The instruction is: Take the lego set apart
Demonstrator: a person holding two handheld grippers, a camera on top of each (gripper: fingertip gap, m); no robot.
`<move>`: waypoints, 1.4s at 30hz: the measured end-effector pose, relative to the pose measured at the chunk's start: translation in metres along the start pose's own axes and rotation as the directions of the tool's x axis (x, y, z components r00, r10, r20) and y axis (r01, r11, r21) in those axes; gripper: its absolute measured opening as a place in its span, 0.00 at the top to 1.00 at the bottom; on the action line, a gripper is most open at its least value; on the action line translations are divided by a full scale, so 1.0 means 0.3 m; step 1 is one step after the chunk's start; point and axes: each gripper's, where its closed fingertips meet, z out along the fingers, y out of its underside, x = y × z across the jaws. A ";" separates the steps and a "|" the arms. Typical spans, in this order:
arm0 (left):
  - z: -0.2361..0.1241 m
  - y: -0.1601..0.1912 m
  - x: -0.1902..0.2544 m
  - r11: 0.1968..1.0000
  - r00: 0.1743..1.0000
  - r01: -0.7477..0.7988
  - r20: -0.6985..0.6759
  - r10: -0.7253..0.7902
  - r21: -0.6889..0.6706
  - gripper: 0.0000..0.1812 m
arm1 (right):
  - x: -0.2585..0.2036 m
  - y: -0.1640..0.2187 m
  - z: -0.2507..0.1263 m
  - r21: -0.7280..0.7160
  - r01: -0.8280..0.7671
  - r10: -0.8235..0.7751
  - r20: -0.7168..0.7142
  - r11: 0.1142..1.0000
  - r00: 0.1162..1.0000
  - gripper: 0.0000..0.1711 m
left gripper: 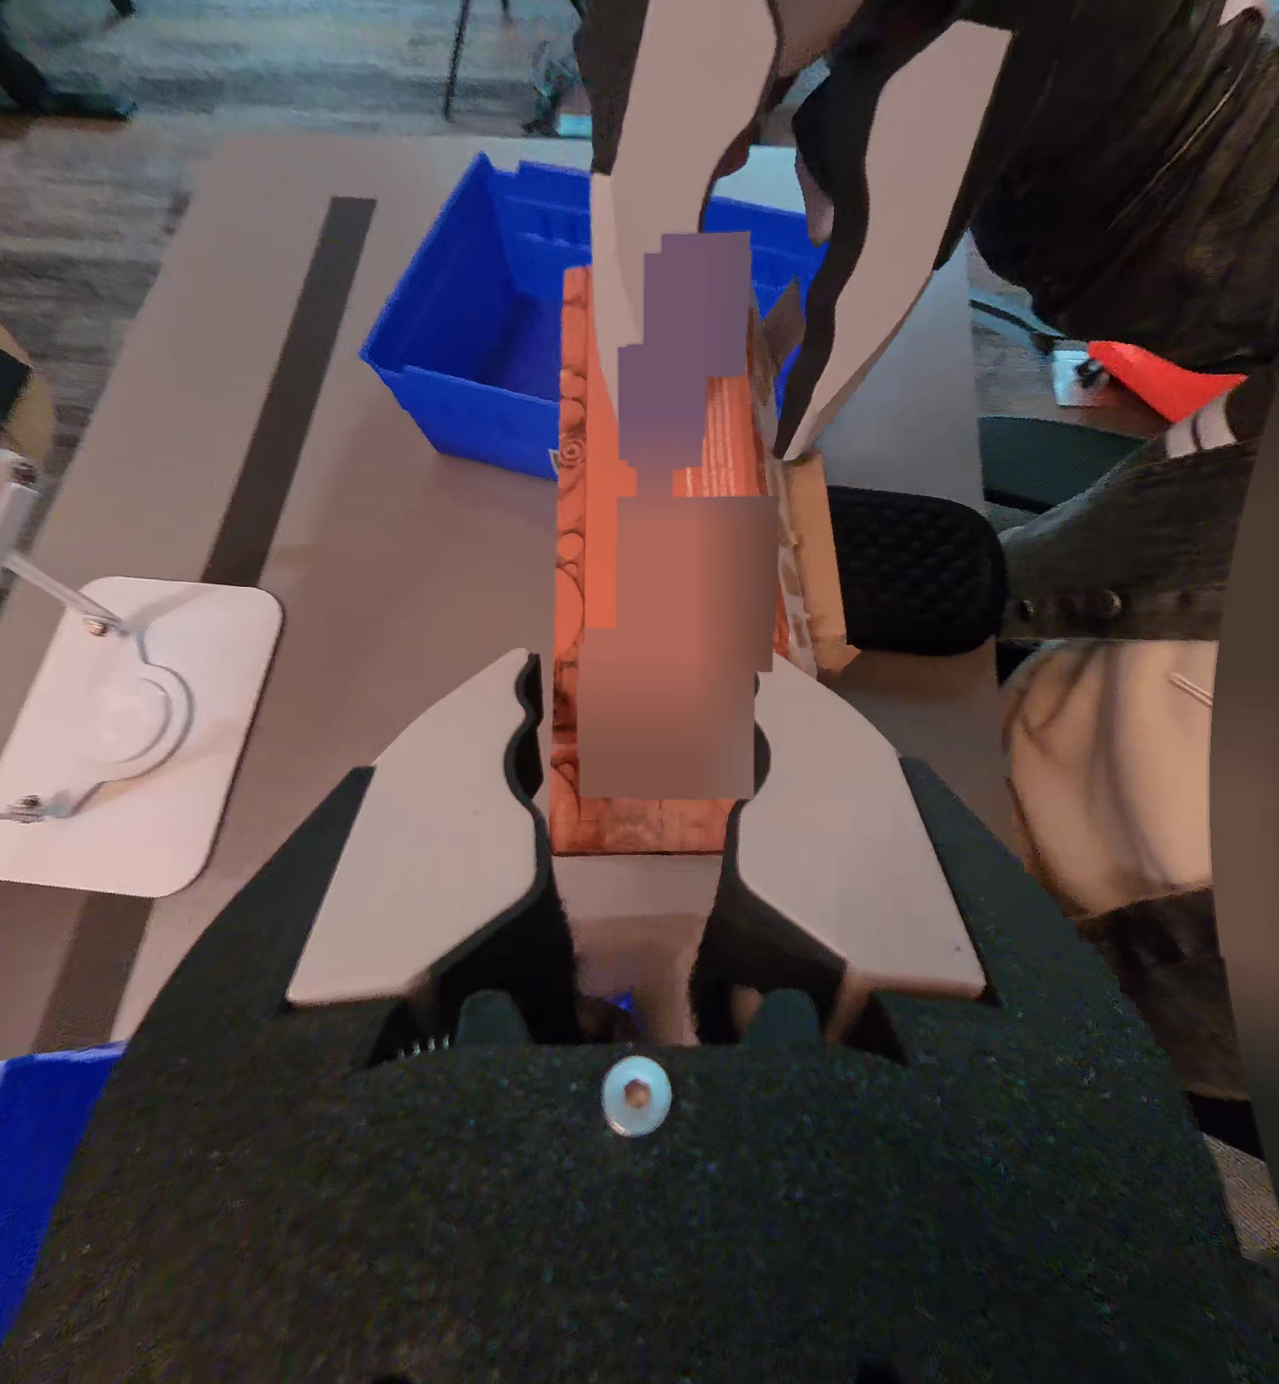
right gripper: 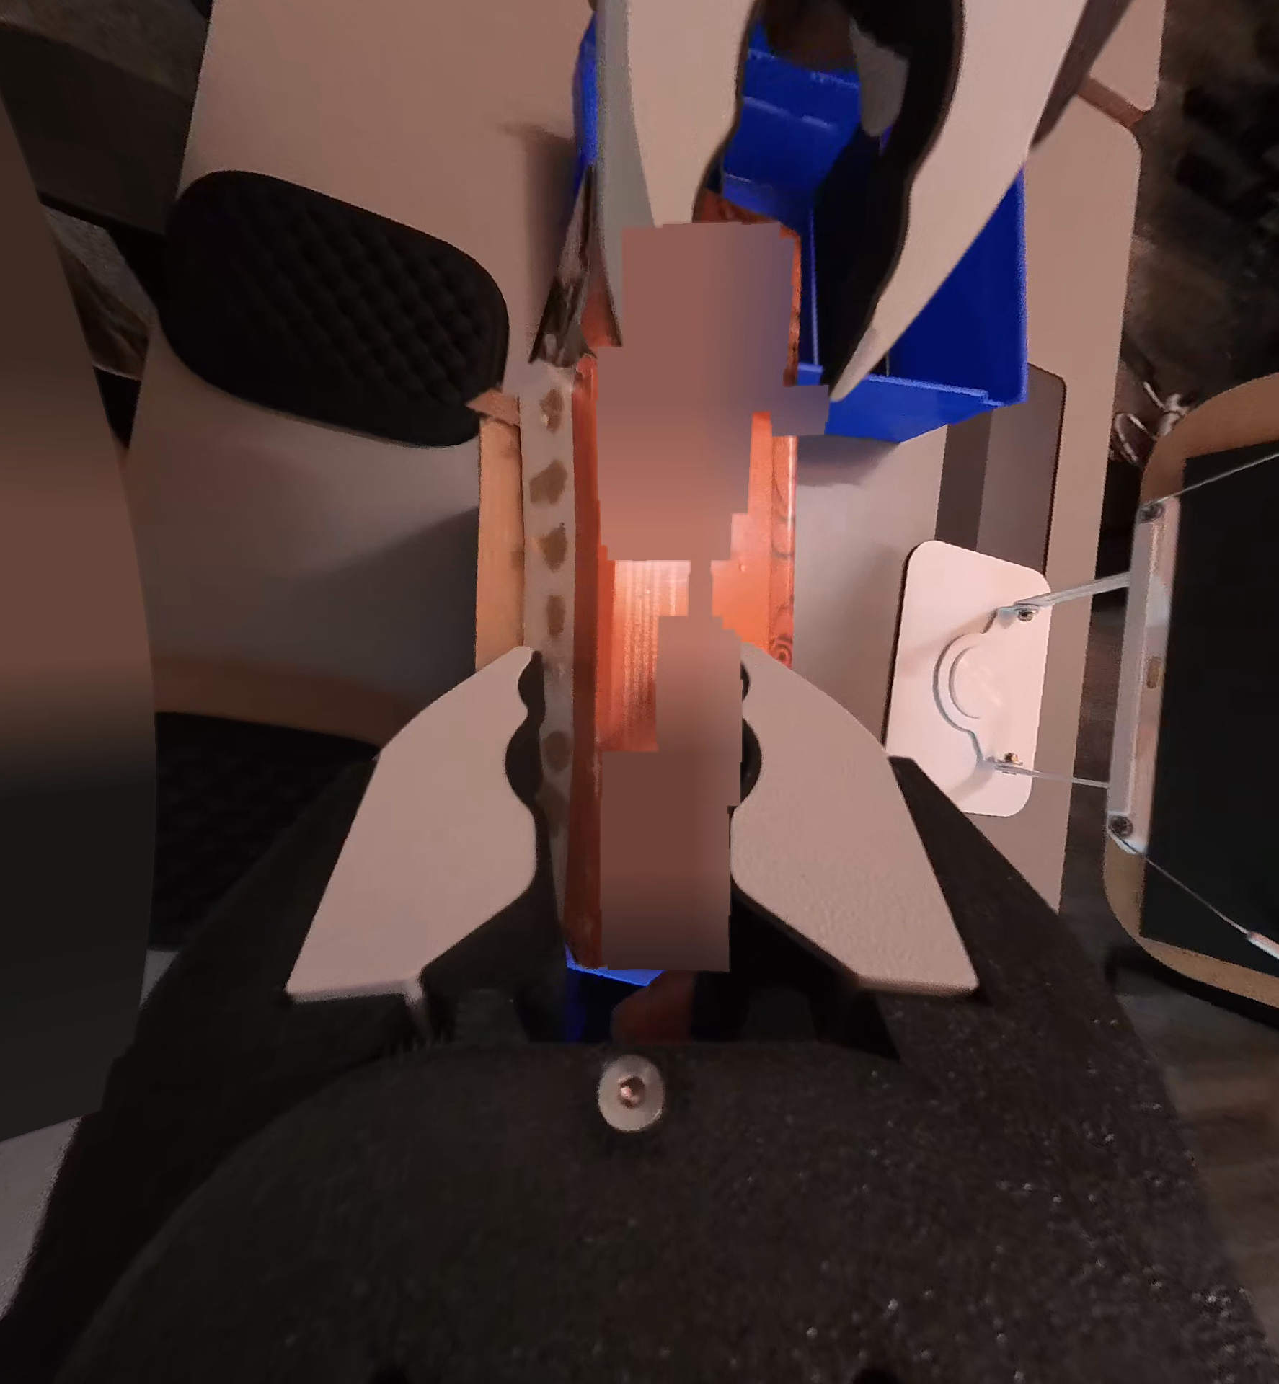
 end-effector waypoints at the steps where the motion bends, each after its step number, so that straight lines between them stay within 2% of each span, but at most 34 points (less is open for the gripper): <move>1: 0.005 0.004 0.004 1.000 1.000 0.006 -0.022 -0.006 -0.007 0.74 | -0.001 -0.002 0.009 -0.011 0.011 -0.011 -0.018 1.000 1.000 0.73; 8: 0.006 0.003 0.014 1.000 0.997 0.004 -0.083 -0.005 -0.010 0.78 | 0.004 -0.068 0.033 -0.021 0.175 -0.176 -0.181 0.984 0.968 0.76; 10: -0.001 -0.008 0.006 0.999 0.995 -0.049 -0.090 0.048 -0.008 0.77 | 0.004 -0.088 0.045 -0.028 0.202 -0.203 -0.187 0.979 0.961 0.79; 13: -0.067 -0.077 -0.032 0.991 0.993 -0.074 -0.084 0.084 0.116 0.75 | 0.013 -0.091 0.049 -0.034 0.199 -0.202 -0.193 0.979 0.960 0.79; 16: -0.113 -0.094 -0.156 0.966 0.998 0.030 -0.062 -0.014 0.256 0.74 | 0.014 -0.090 0.047 -0.016 0.188 -0.187 -0.201 0.982 0.962 0.78; 19: -0.062 -0.063 -0.212 0.936 0.979 0.152 -0.181 -0.098 0.317 0.79 | 0.015 -0.091 0.050 -0.007 0.196 -0.193 -0.216 0.981 0.957 0.79; 22: 0.031 -0.049 -0.226 0.918 0.954 0.224 -0.266 -0.139 0.327 0.88 | 0.021 -0.096 0.055 -0.003 0.208 -0.202 -0.240 0.978 0.950 0.83; 25: 0.125 -0.013 -0.200 0.943 0.930 0.248 -0.328 -0.167 0.220 0.94 | 0.030 -0.101 0.062 0.006 0.217 -0.207 -0.278 0.976 0.938 0.84; 28: 0.166 0.009 -0.123 0.968 0.899 0.210 -0.417 -0.135 0.138 0.99 | 0.016 -0.109 0.065 0.024 0.232 -0.217 -0.277 0.972 0.936 0.84; 31: 0.187 0.007 -0.121 0.974 0.915 0.179 -0.386 -0.114 0.138 1.00 | 0.027 -0.107 0.067 -0.005 0.236 -0.224 -0.330 0.972 0.917 0.85; 35: 0.200 -0.007 -0.104 0.975 0.910 0.165 -0.404 -0.091 0.151 1.00 | 0.039 -0.110 0.088 -0.117 0.333 -0.349 -0.442 0.936 0.827 0.87; 38: 0.190 -0.014 -0.113 0.974 0.914 0.162 -0.396 -0.088 0.159 0.97 | 0.027 -0.115 0.082 -0.106 0.322 -0.334 -0.444 0.941 0.831 0.87; 40: 0.148 -0.037 -0.166 0.965 0.956 0.154 -0.277 -0.091 0.213 0.96 | 0.026 -0.113 0.081 -0.081 0.310 -0.314 -0.433 0.947 0.845 0.86; 42: 0.034 -0.093 -0.195 0.934 0.986 0.113 -0.151 -0.064 0.338 0.96 | 0.023 -0.112 0.082 -0.051 0.295 -0.289 -0.410 0.954 0.865 0.86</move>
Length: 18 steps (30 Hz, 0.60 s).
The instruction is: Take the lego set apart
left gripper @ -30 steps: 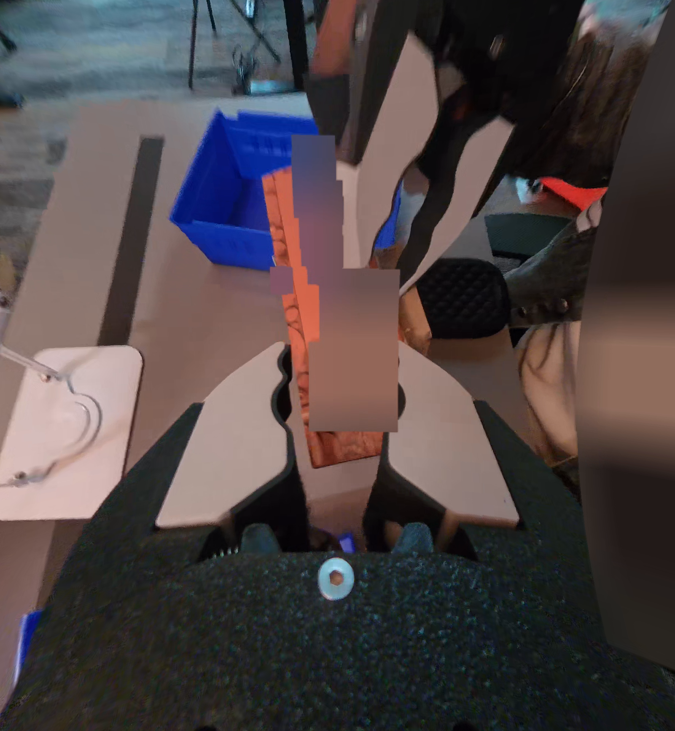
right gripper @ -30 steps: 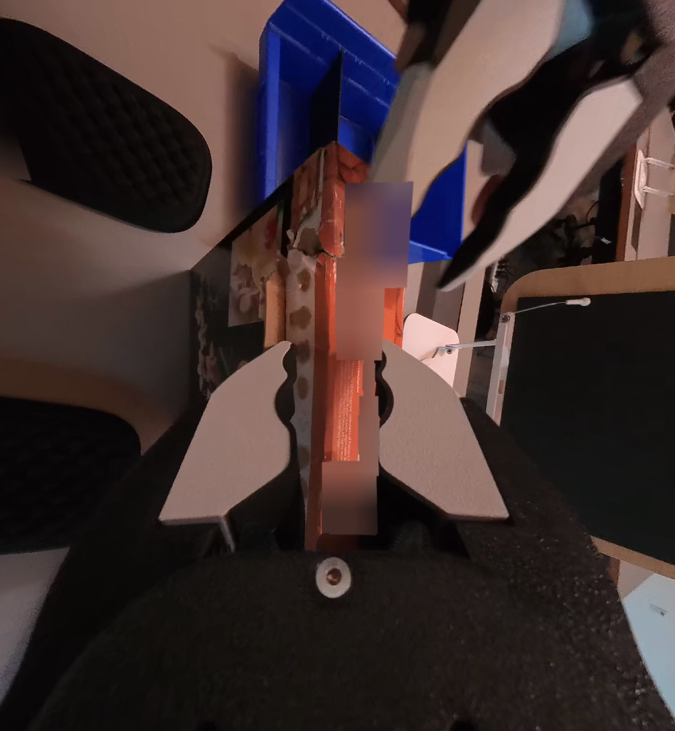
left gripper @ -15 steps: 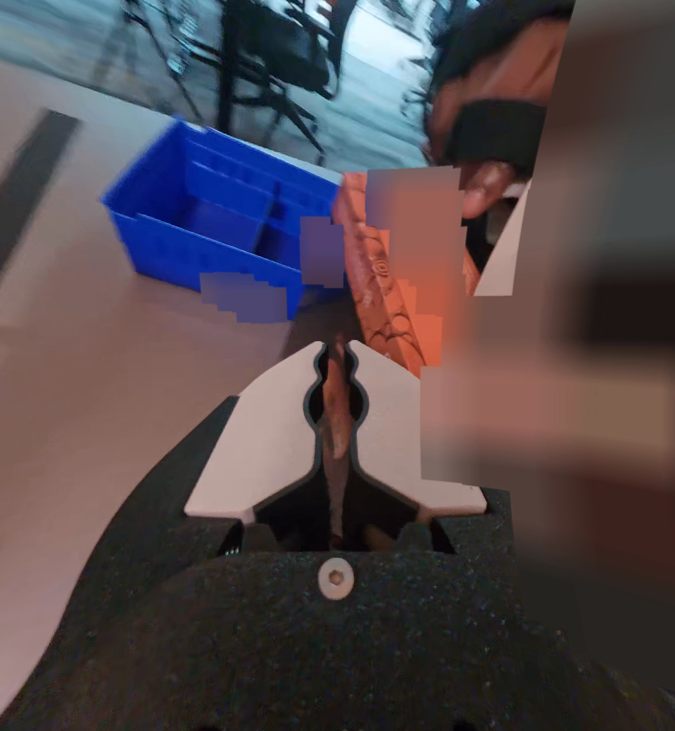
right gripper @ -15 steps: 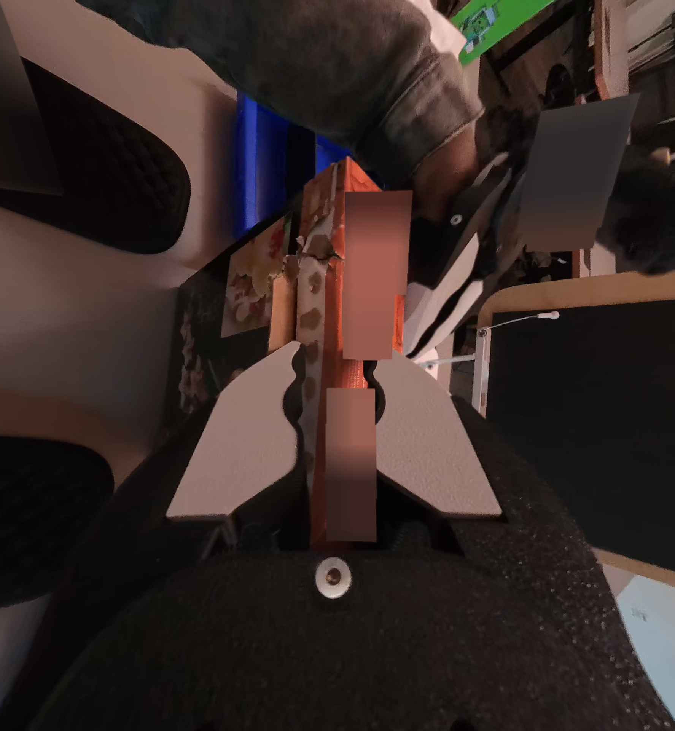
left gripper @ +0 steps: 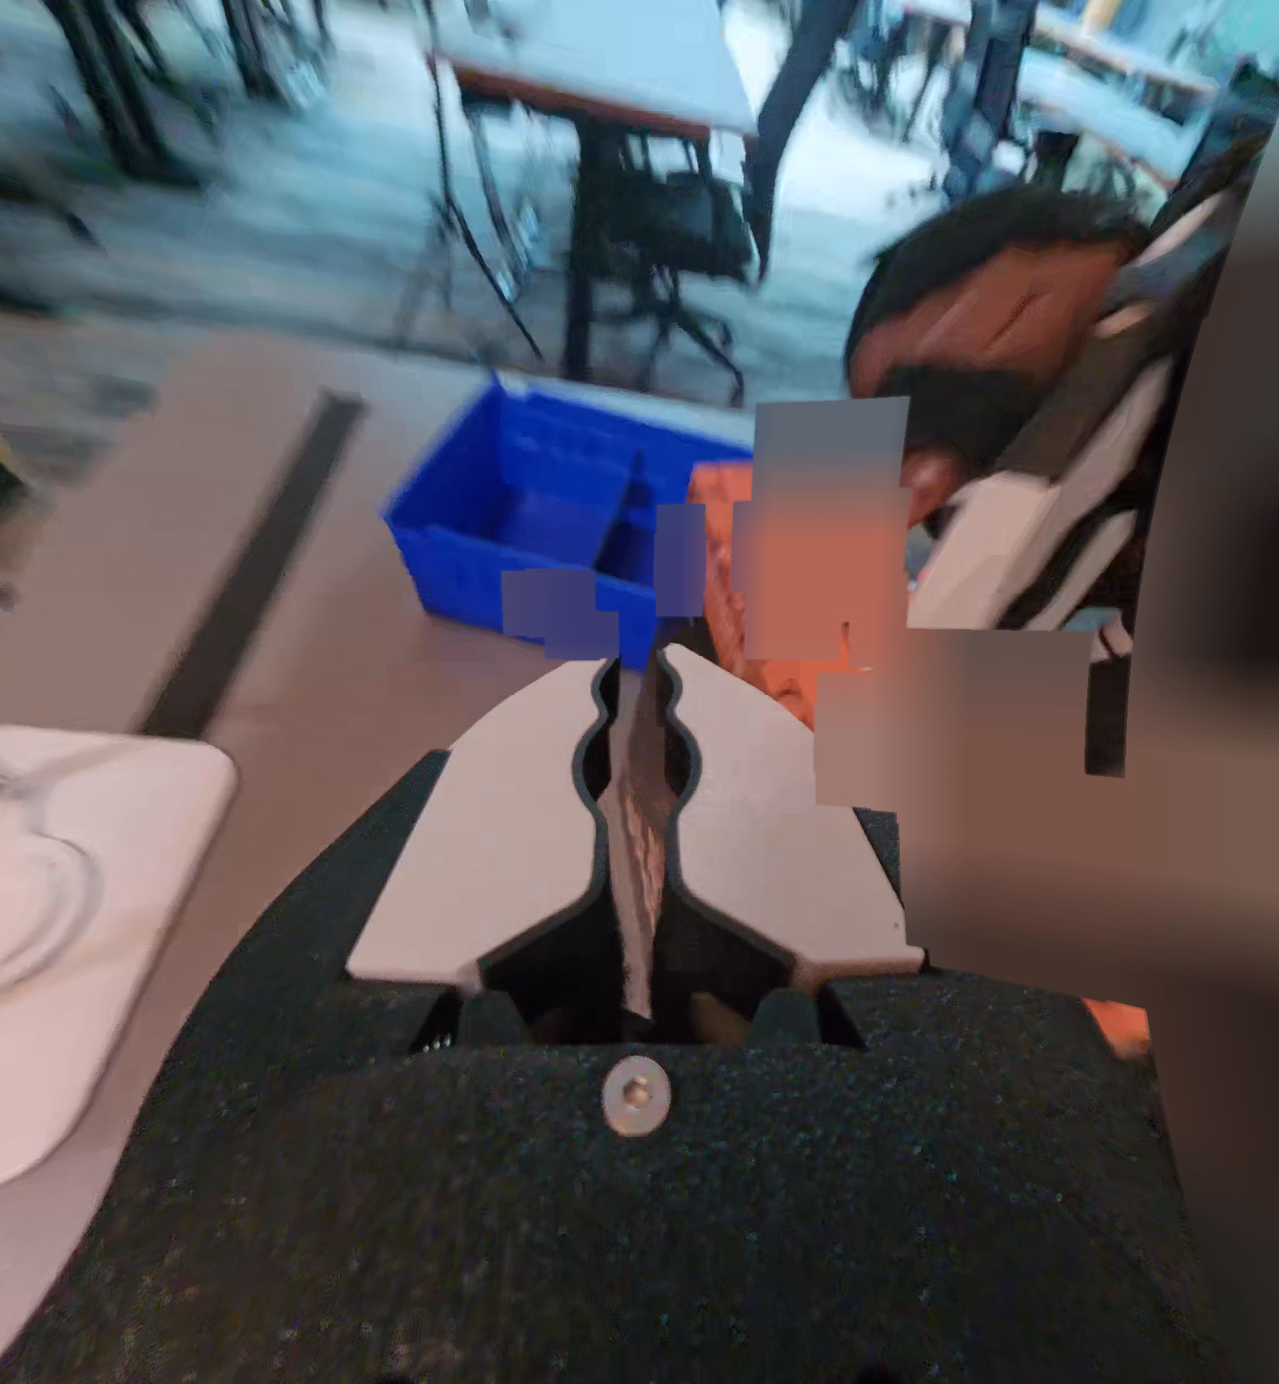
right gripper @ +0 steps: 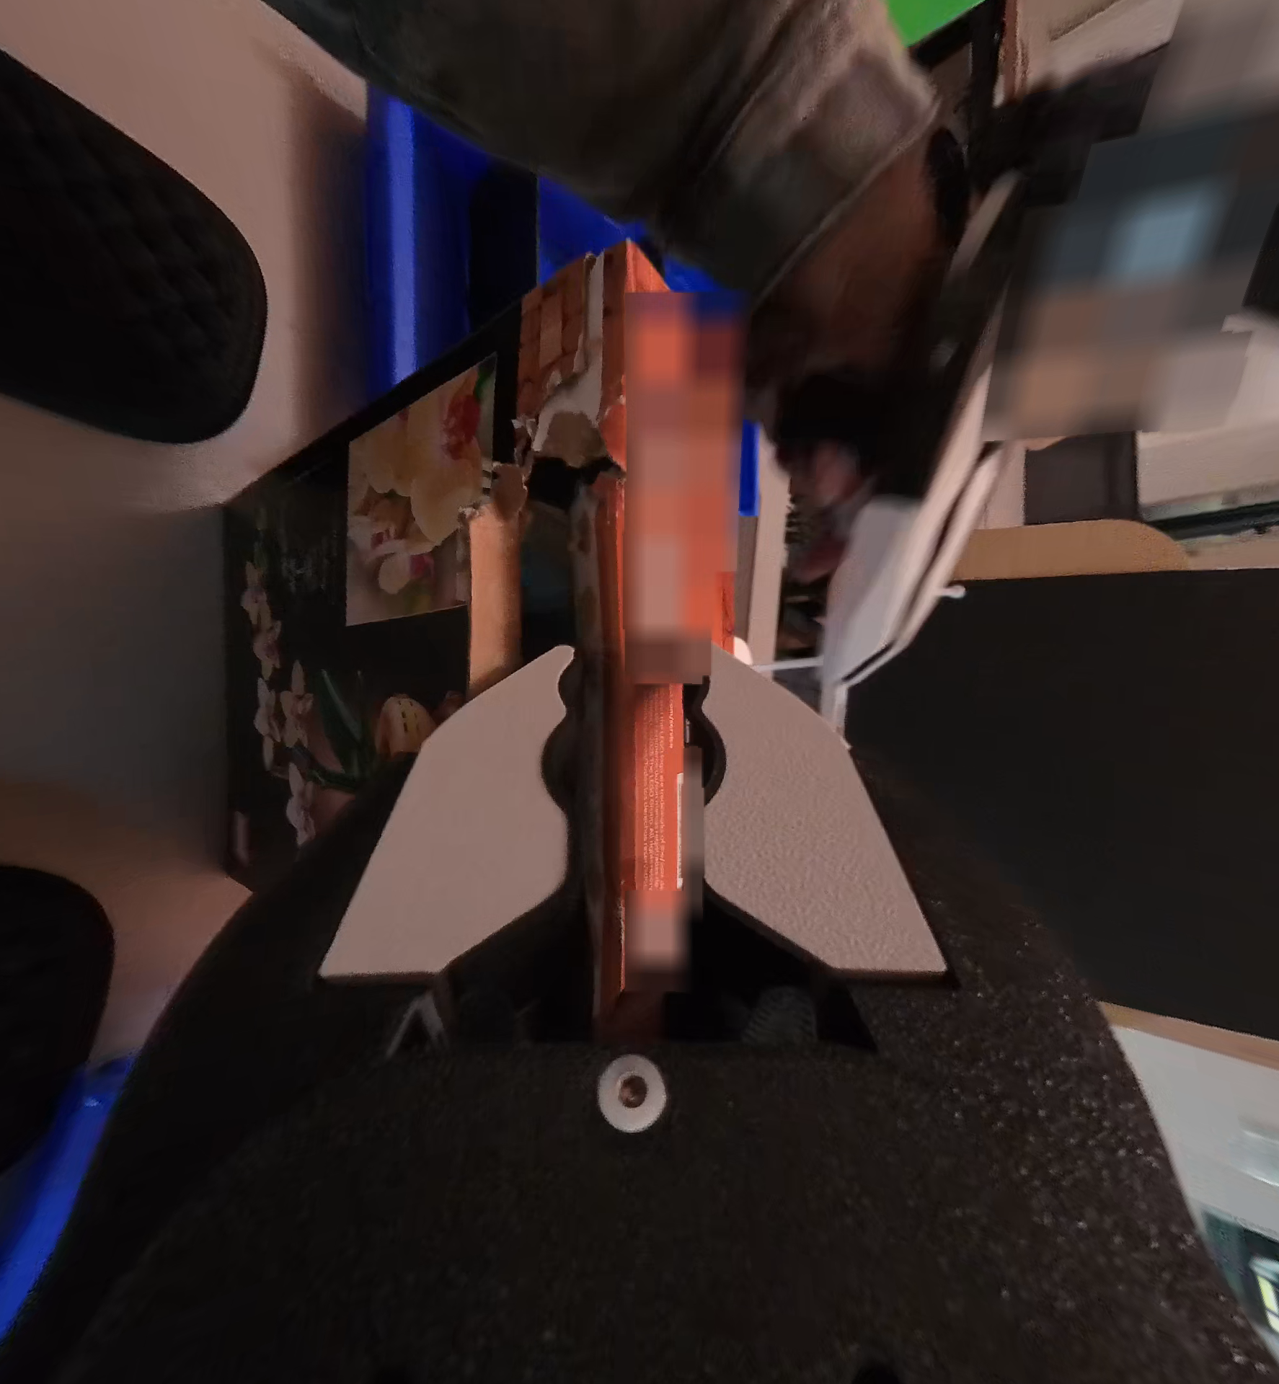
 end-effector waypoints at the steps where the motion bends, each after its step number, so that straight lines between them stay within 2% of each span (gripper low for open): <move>1: -0.052 -0.046 0.032 0.998 0.998 -0.051 0.028 0.049 0.048 0.96 | -0.003 -0.001 -0.002 0.012 -0.022 0.022 0.025 1.000 0.999 0.85; 2: -0.092 -0.068 0.075 0.992 0.992 -0.115 0.053 0.113 0.045 0.97 | -0.005 -0.003 -0.003 0.024 -0.052 0.051 0.056 0.998 0.997 0.84; 4: -0.113 -0.026 0.143 0.964 0.964 -0.230 0.103 0.244 -0.133 0.98 | -0.010 -0.005 -0.004 0.042 -0.118 0.111 0.129 0.992 0.985 0.83; 5: -0.100 0.006 0.154 0.938 0.949 -0.252 0.127 0.287 -0.237 0.98 | -0.012 -0.006 -0.005 0.046 -0.145 0.136 0.166 0.988 0.977 0.83; 7: -0.050 0.042 0.193 0.905 0.943 -0.265 0.106 0.315 -0.332 0.99 | -0.009 -0.007 -0.005 0.041 -0.175 0.162 0.208 0.984 0.965 0.83; 11: 0.008 0.080 0.198 0.852 0.926 -0.275 0.115 0.360 -0.446 0.99 | 0.001 -0.001 0.010 0.015 -0.118 0.113 0.168 0.993 0.979 0.85; 16: 0.026 0.088 0.200 0.848 0.948 -0.228 0.091 0.306 -0.478 1.00 | -0.018 -0.002 -0.010 0.027 -0.133 0.123 0.224 0.991 0.967 0.85; 18: 0.026 0.089 0.199 0.836 0.944 -0.234 0.088 0.317 -0.497 1.00 | -0.007 0.011 -0.049 0.043 -0.164 0.147 0.267 0.986 0.952 0.88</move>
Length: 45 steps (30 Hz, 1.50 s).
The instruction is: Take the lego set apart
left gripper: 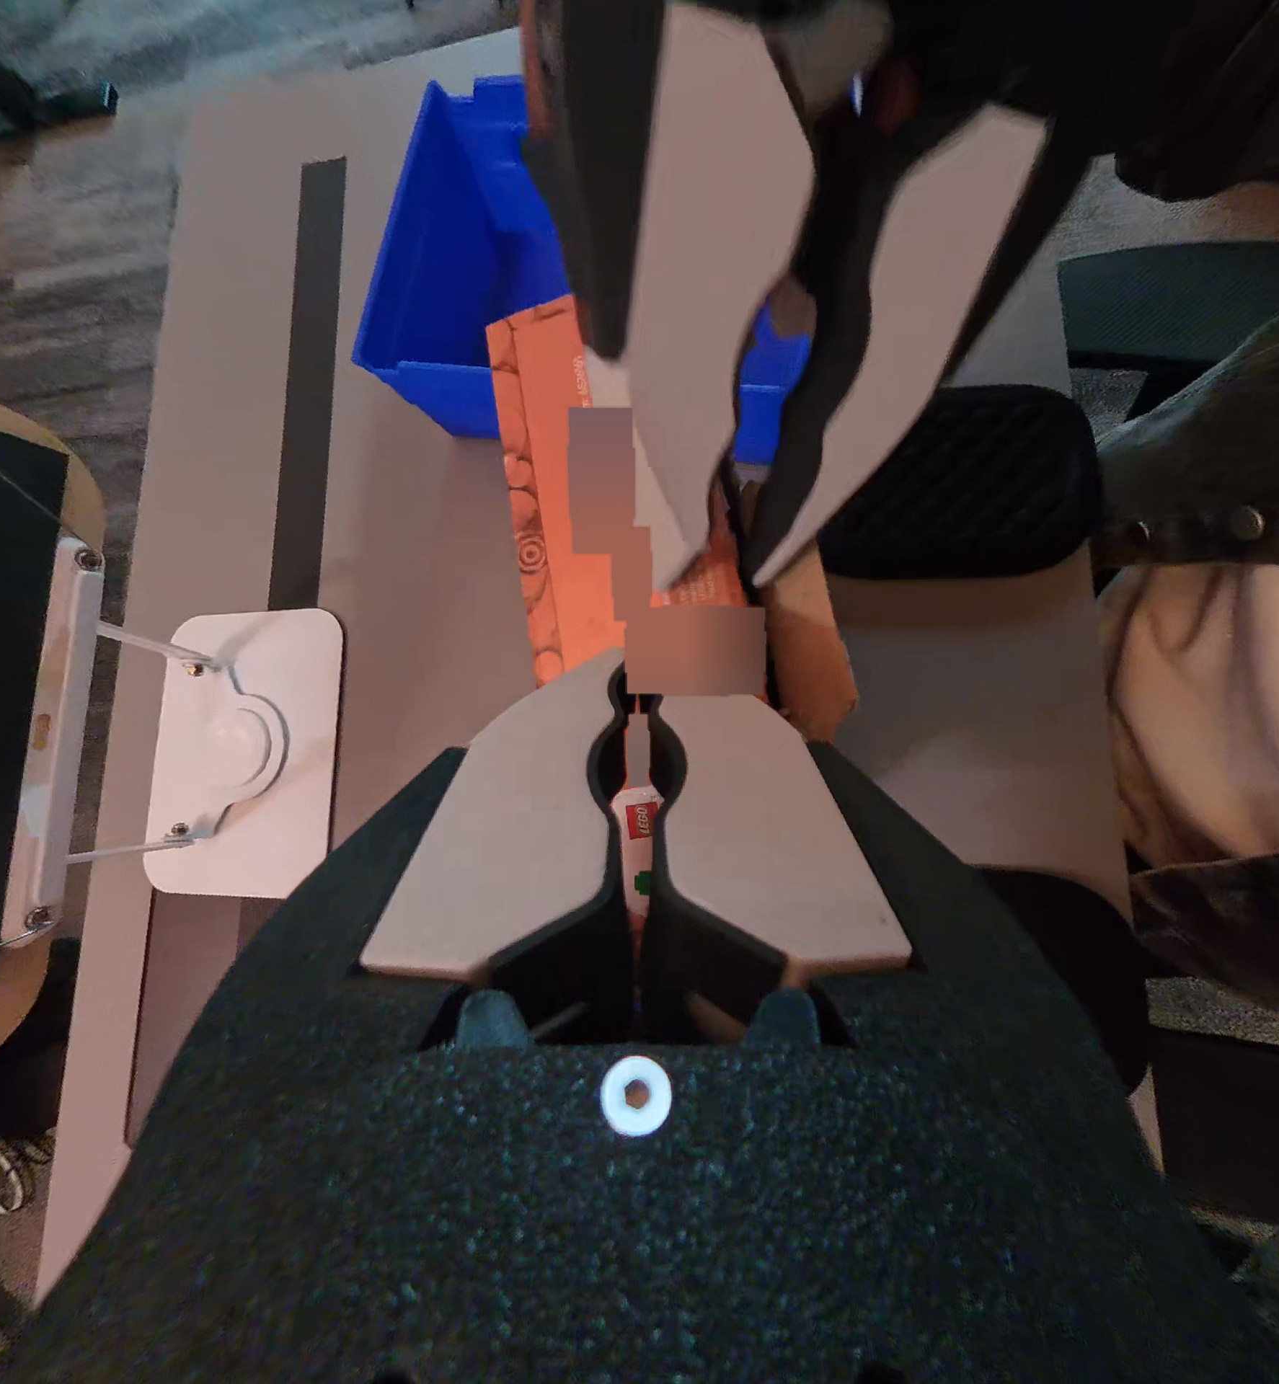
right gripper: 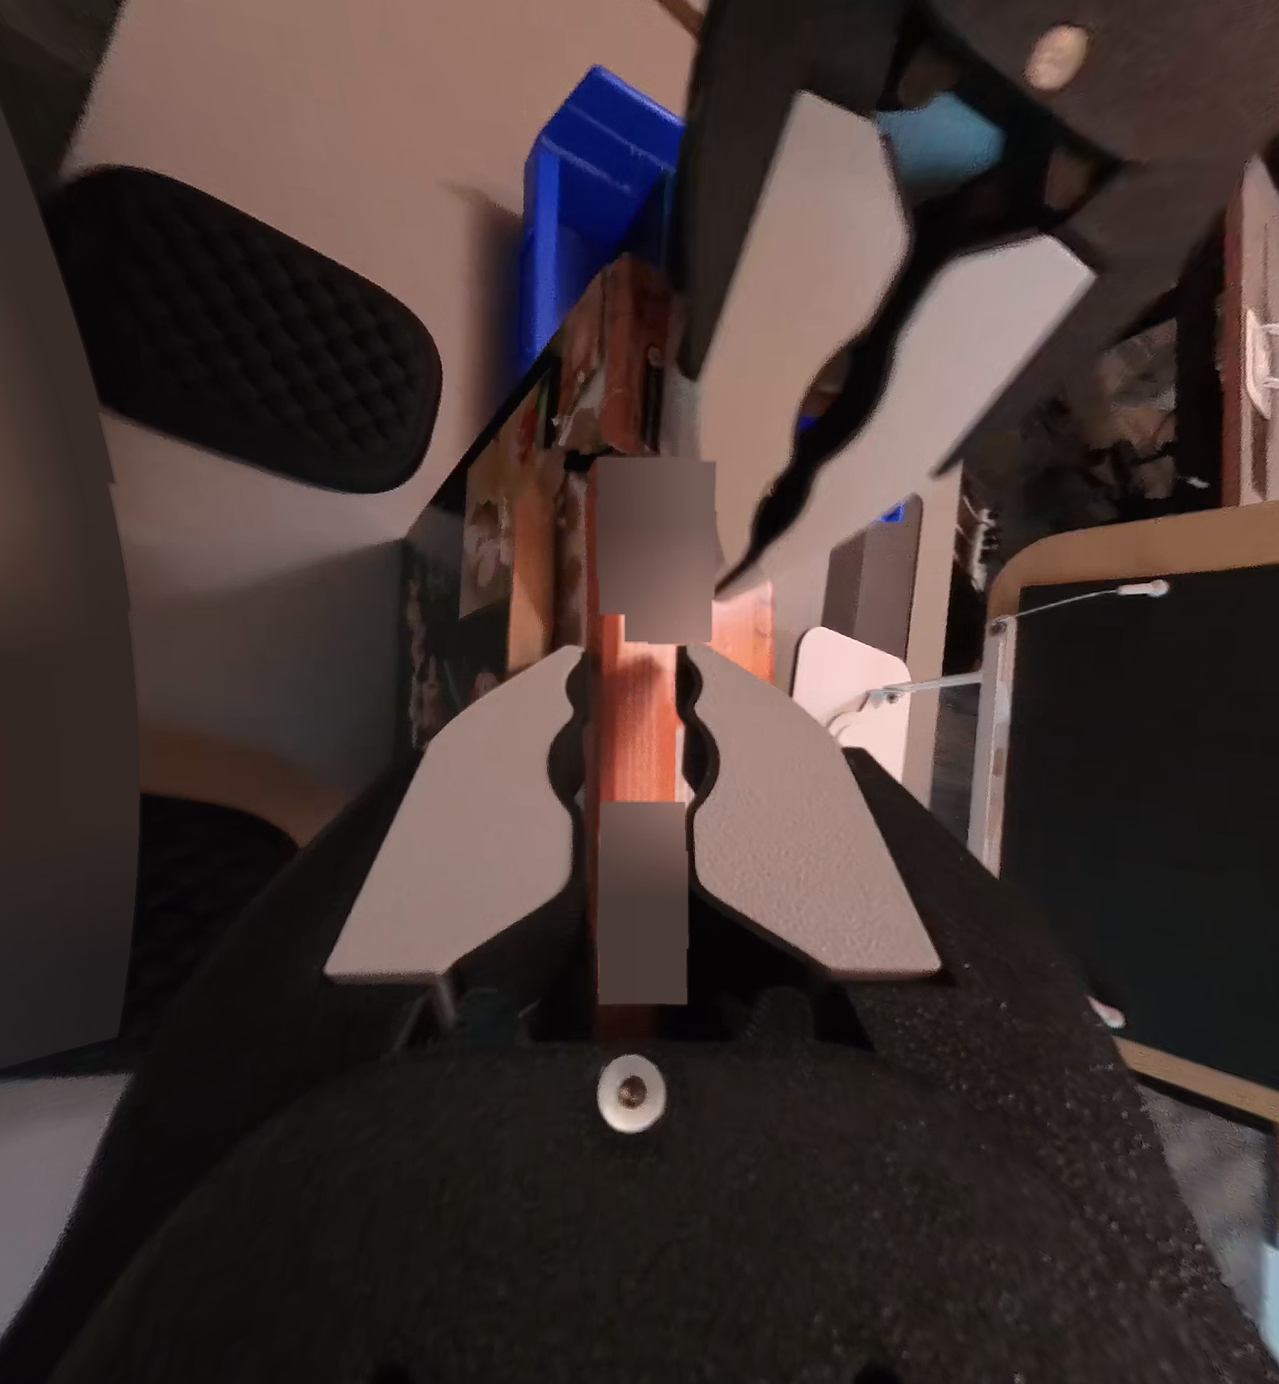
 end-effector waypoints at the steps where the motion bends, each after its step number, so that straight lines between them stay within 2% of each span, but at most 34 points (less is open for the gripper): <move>1: 0.000 0.000 0.000 1.000 1.000 -0.002 0.004 0.002 -0.002 1.00 | 0.014 0.003 -0.031 0.034 -0.032 0.032 0.012 0.999 0.999 0.92; 2: 0.000 0.000 0.000 1.000 1.000 0.001 0.003 -0.001 0.001 1.00 | 0.045 0.009 -0.063 0.077 -0.081 0.081 0.004 0.994 0.997 0.98; 4: 0.001 0.001 0.001 1.000 1.000 0.019 -0.008 -0.019 0.014 1.00 | 0.084 0.052 -0.097 0.098 -0.196 0.193 0.039 0.976 0.980 1.00; 7: 0.005 0.008 0.004 0.999 0.998 0.049 -0.036 -0.048 0.016 1.00 | 0.043 0.155 -0.071 -0.042 -0.286 0.289 0.151 0.957 0.945 1.00; 9: 0.009 0.013 0.011 0.998 0.997 0.054 -0.058 -0.054 0.013 1.00 | 0.042 0.148 -0.068 -0.025 -0.350 0.349 0.164 0.937 0.923 1.00; 16: 0.011 0.015 0.011 0.998 0.997 0.052 -0.055 -0.051 0.029 1.00 | 0.039 0.153 -0.063 -0.009 -0.399 0.394 0.184 0.917 0.901 1.00; 19: 0.005 0.012 0.009 0.998 0.996 0.054 -0.068 -0.052 0.031 1.00 | 0.073 0.176 -0.097 -0.018 -0.254 0.255 0.058 0.967 0.965 1.00; 21: 0.005 0.010 0.012 0.998 0.995 0.057 -0.079 -0.054 0.035 1.00 | 0.073 0.176 -0.126 0.023 -0.312 0.308 0.105 0.950 0.946 1.00; 23: 0.006 0.011 0.011 0.998 0.995 0.056 -0.083 -0.054 0.031 1.00 | 0.059 0.240 -0.120 -0.059 -0.349 0.353 0.117 0.935 0.928 1.00; 25: 0.008 0.010 0.015 0.998 0.995 0.058 -0.088 -0.055 0.031 1.00 | 0.050 0.233 -0.125 -0.040 -0.403 0.404 0.146 0.914 0.903 1.00; 34: 0.021 0.028 0.008 0.997 0.996 0.070 -0.062 -0.070 0.010 1.00 | 0.042 0.241 -0.113 -0.118 -0.444 0.458 0.139 0.888 0.878 1.00; 38: 0.027 0.032 0.021 0.999 0.998 0.037 -0.060 -0.036 0.001 1.00 | 0.041 0.241 -0.109 -0.146 -0.419 0.436 0.110 0.896 0.893 1.00; 40: 0.017 0.021 0.024 0.999 0.999 -0.032 -0.029 0.033 0.012 1.00 | 0.047 0.236 -0.113 -0.121 -0.373 0.385 0.090 0.920 0.919 1.00; 42: -0.015 -0.022 0.026 0.995 0.999 -0.032 -0.004 0.032 0.092 0.98 | 0.056 0.229 -0.128 -0.049 -0.334 0.337 0.070 0.941 0.939 1.00; 45: -0.103 -0.066 -0.002 0.975 0.996 -0.016 0.088 -0.003 0.223 0.92 | 0.071 0.215 -0.161 0.111 -0.389 0.383 0.068 0.915 0.921 1.00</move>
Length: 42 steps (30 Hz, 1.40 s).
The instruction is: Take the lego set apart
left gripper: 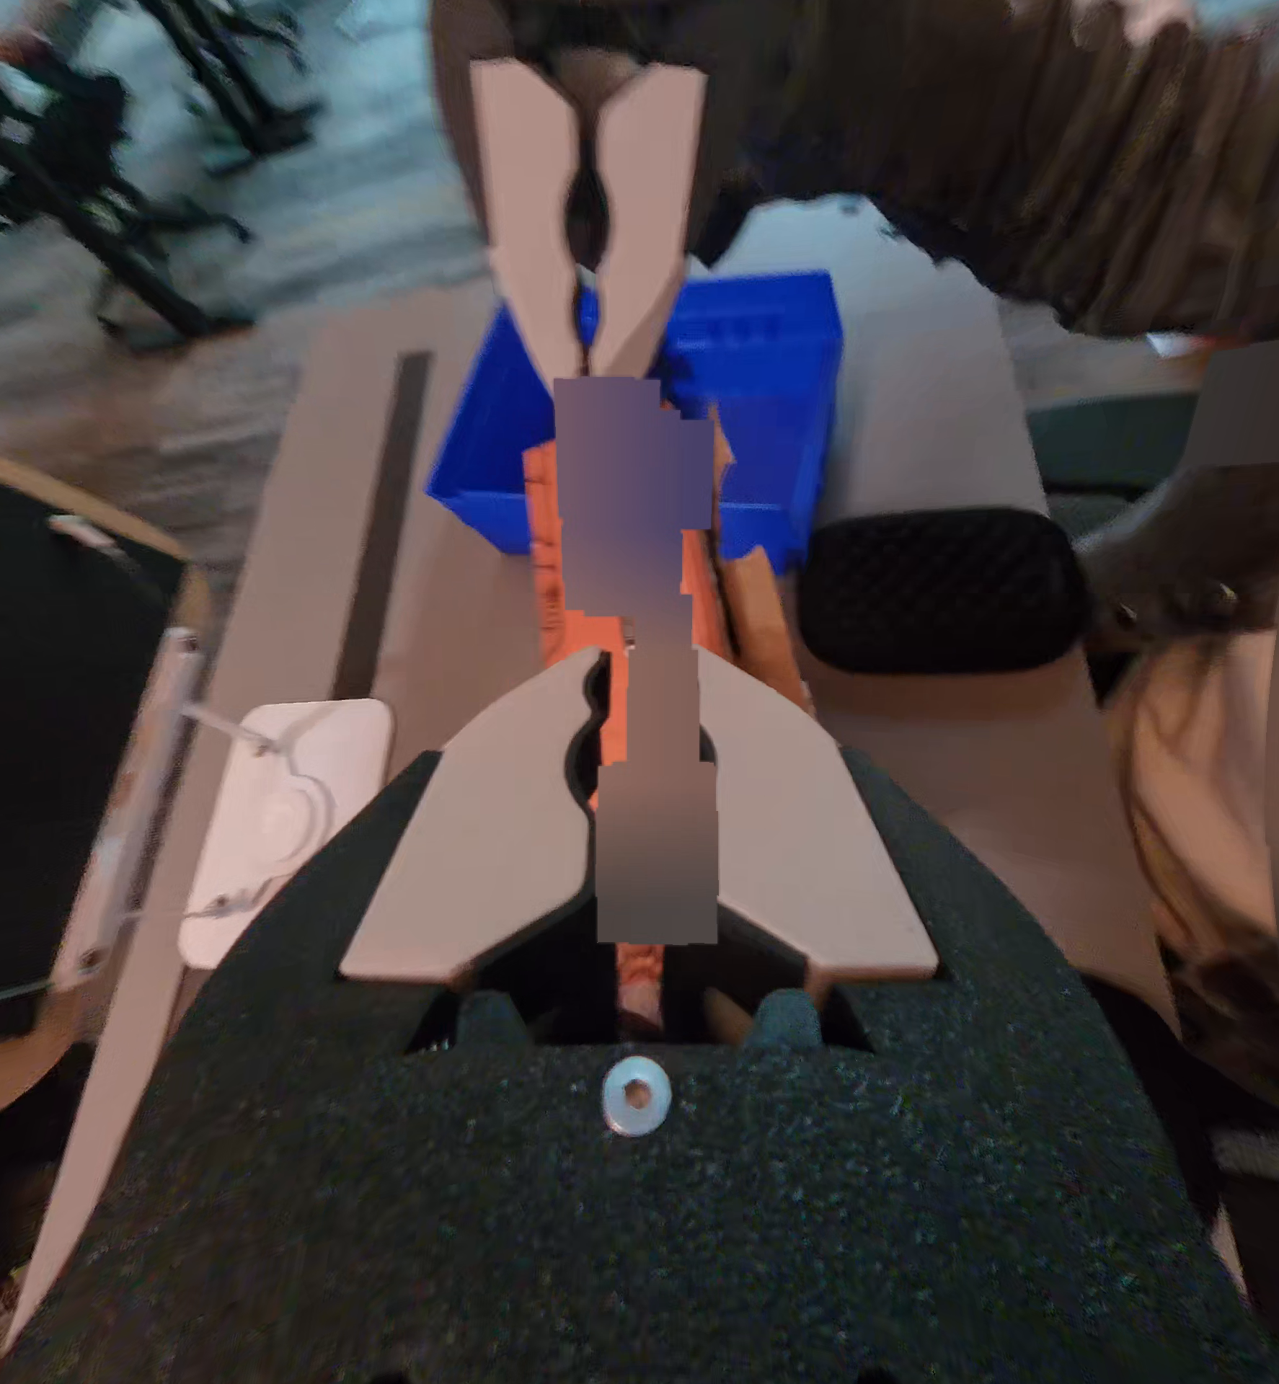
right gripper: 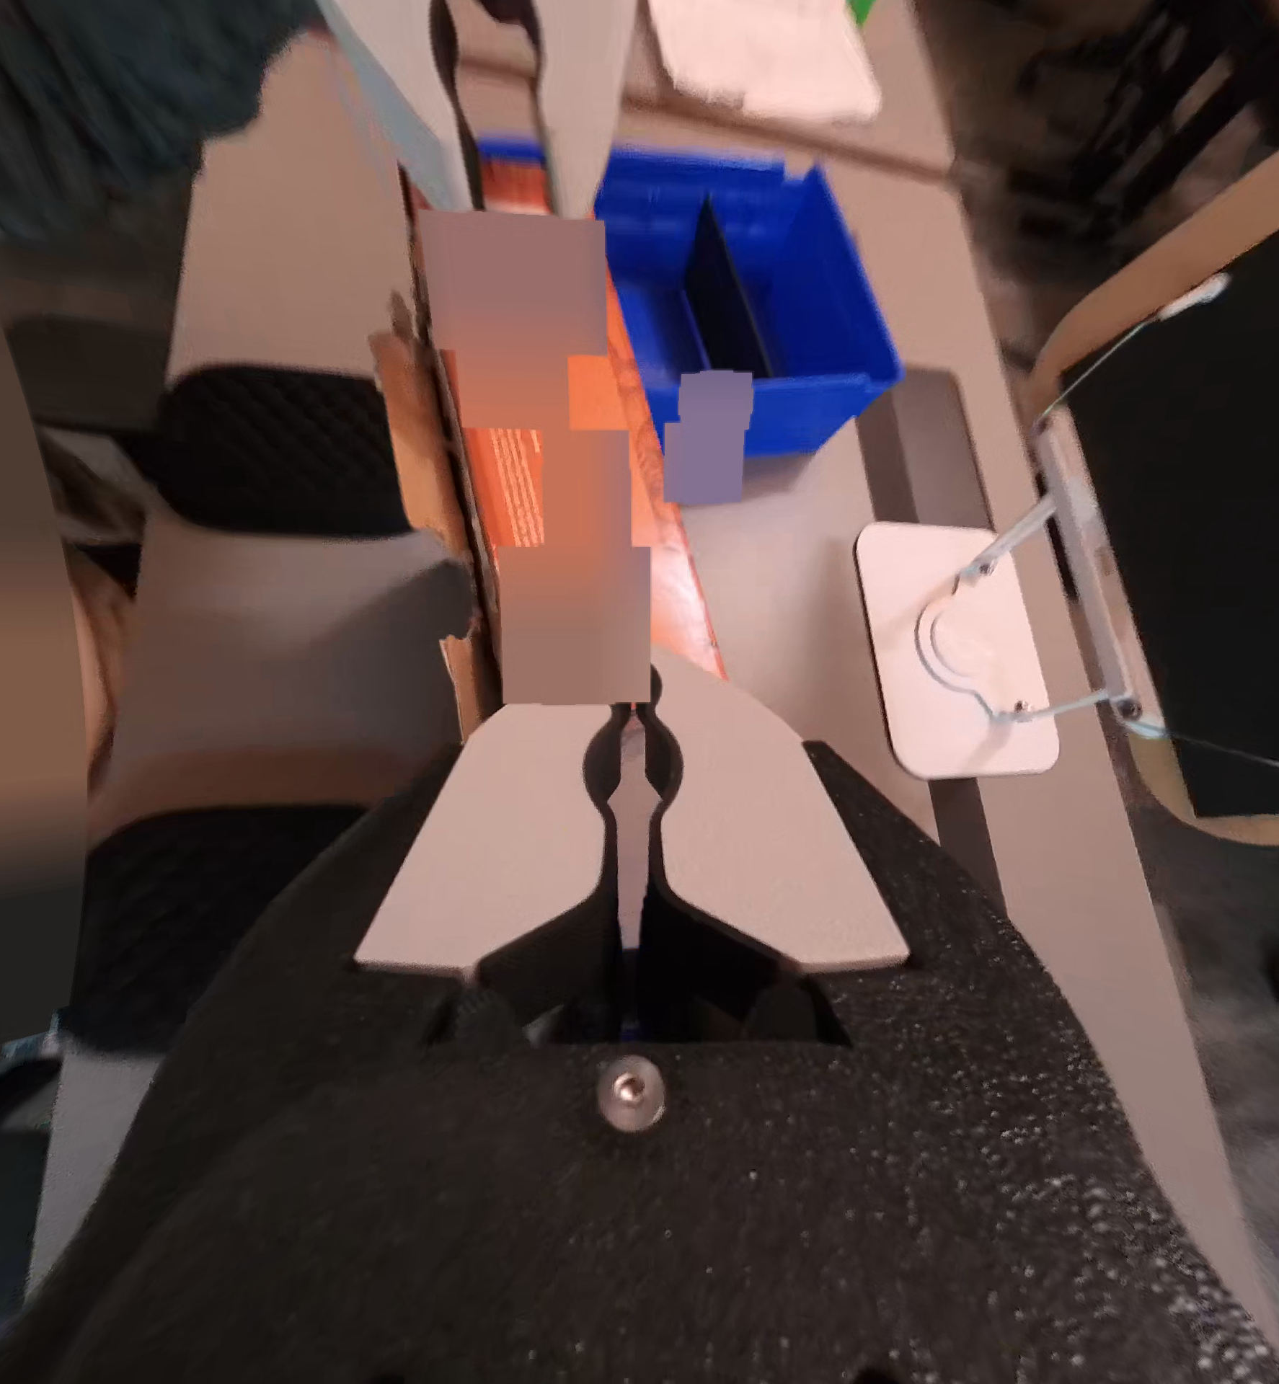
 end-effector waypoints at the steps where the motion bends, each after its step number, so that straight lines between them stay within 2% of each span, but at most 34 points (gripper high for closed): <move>1: -0.036 -0.006 -0.018 0.999 0.999 0.008 0.052 -0.010 0.031 0.88 | 0.001 -0.010 -0.022 0.066 -0.006 0.007 -0.011 0.998 1.000 0.95; 2: -0.075 -0.007 -0.026 0.998 0.996 0.017 0.091 -0.023 0.066 0.83 | 0.002 -0.016 -0.046 0.125 -0.016 0.020 -0.026 0.992 0.999 0.73; 6: -0.212 0.039 -0.023 0.963 0.963 0.090 0.224 -0.149 0.254 0.57 | -0.024 0.042 -0.087 0.217 -0.048 0.067 -0.082 0.975 0.994 0.50; 8: -0.203 0.130 0.011 0.952 0.947 0.159 0.233 -0.222 0.262 0.46 | -0.061 0.098 -0.051 0.199 -0.076 0.092 -0.072 0.977 0.993 0.42; 9: -0.175 0.184 0.034 0.950 0.940 0.198 0.229 -0.254 0.242 0.42 | -0.076 0.125 -0.023 0.189 -0.077 0.092 -0.070 0.979 0.993 0.41; 12: -0.062 0.325 0.096 0.952 0.929 0.261 0.226 -0.292 0.160 0.40 | -0.091 0.188 0.068 0.155 -0.082 0.094 -0.073 0.984 0.993 0.42; 14: -0.004 0.371 0.110 0.945 0.922 0.292 0.220 -0.319 0.146 0.42 | -0.106 0.198 0.112 0.154 -0.093 0.101 -0.045 0.984 0.994 0.44; 16: 0.034 0.395 0.111 0.941 0.918 0.310 0.214 -0.333 0.133 0.47 | -0.108 0.202 0.143 0.152 -0.094 0.103 -0.047 0.984 0.994 0.48; 18: 0.054 0.403 0.100 0.950 0.923 0.290 0.226 -0.310 0.120 0.59 | -0.103 0.209 0.162 0.139 -0.062 0.075 -0.088 0.988 0.993 0.59; 21: 0.057 0.410 0.079 0.958 0.933 0.273 0.220 -0.285 0.083 0.62 | -0.091 0.213 0.160 0.131 -0.017 0.041 -0.178 0.991 0.983 0.67; 26: 0.067 0.423 0.026 0.971 0.958 0.236 0.159 -0.240 0.041 0.62 | -0.090 0.215 0.161 0.110 -0.003 0.032 -0.261 0.994 0.965 0.67; 30: 0.093 0.441 -0.052 0.981 0.965 0.193 0.182 -0.187 -0.011 0.60 | -0.046 0.224 0.170 0.103 -0.007 0.040 -0.316 0.995 0.948 0.67; 42: 0.170 0.476 -0.305 0.980 0.960 0.196 0.206 -0.187 -0.022 0.59 | 0.200 0.265 0.207 0.160 -0.037 0.091 -0.344 0.986 0.935 0.67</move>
